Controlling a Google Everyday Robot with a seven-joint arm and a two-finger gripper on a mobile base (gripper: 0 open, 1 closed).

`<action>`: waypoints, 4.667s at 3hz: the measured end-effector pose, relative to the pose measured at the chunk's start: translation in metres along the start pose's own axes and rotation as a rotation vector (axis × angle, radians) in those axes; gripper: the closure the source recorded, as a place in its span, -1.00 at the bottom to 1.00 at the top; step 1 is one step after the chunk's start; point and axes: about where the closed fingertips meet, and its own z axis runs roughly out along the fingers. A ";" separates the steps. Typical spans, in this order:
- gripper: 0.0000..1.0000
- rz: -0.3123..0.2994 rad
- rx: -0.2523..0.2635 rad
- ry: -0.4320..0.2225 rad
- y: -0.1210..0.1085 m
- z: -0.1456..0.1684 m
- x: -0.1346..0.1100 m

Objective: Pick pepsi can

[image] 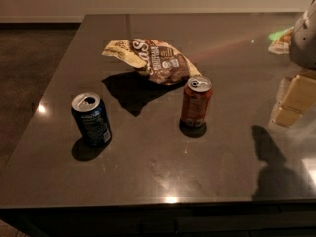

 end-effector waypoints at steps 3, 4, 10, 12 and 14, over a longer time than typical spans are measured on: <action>-1.00 0.022 -0.010 -0.073 -0.007 0.007 -0.027; -1.00 0.019 -0.016 -0.125 -0.009 0.015 -0.056; -1.00 -0.165 -0.193 -0.518 0.064 0.093 -0.248; -1.00 -0.257 -0.232 -0.556 0.094 0.114 -0.294; -0.63 -0.293 -0.261 -0.537 0.103 0.128 -0.327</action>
Offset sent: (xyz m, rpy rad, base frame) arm 0.0124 0.0145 -0.0044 0.0543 0.0105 -0.0003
